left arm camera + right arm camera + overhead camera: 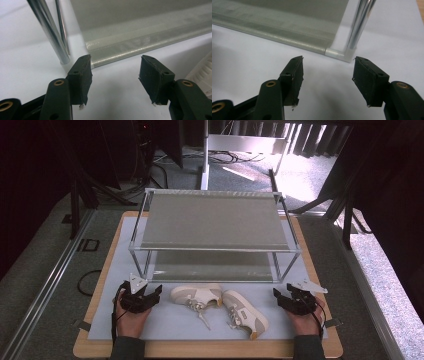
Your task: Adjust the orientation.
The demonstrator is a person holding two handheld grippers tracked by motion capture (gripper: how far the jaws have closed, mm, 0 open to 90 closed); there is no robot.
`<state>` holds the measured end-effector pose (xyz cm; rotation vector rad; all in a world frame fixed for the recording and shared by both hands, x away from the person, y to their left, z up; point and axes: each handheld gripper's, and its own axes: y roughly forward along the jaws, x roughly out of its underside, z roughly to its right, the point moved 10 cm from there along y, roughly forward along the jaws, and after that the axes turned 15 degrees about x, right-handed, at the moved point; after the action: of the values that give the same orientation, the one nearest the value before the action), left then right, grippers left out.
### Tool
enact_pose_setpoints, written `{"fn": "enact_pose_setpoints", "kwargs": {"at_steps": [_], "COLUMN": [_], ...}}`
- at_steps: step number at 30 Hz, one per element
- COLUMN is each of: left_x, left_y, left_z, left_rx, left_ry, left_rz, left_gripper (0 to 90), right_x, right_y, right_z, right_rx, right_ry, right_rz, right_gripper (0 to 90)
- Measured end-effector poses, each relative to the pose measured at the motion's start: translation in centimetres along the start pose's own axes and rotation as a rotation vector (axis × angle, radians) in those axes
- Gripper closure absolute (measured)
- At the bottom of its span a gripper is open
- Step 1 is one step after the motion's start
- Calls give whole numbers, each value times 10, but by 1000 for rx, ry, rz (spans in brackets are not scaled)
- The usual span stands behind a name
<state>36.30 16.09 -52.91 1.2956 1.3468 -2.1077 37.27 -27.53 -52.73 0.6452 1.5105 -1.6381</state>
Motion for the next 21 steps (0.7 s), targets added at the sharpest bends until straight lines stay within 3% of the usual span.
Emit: {"fn": "enact_pose_setpoints", "kwargs": {"at_steps": [6,10,21], "left_x": [-5,-8,-14], "left_y": [-11,-19,-28], "left_z": [6,15,47], "left_rx": [22,61,112], "left_ry": [13,10,85], "left_rz": [34,66,74], "left_gripper": [424,424,425], "right_x": [-3,-4,-3], "right_y": [-5,-7,-10], "right_z": [-3,-6,-4], "right_rx": [-10,-10,-12], "right_ry": [1,-13,-3], "right_rz": [24,31,32], "right_gripper": [418,418,420]}}
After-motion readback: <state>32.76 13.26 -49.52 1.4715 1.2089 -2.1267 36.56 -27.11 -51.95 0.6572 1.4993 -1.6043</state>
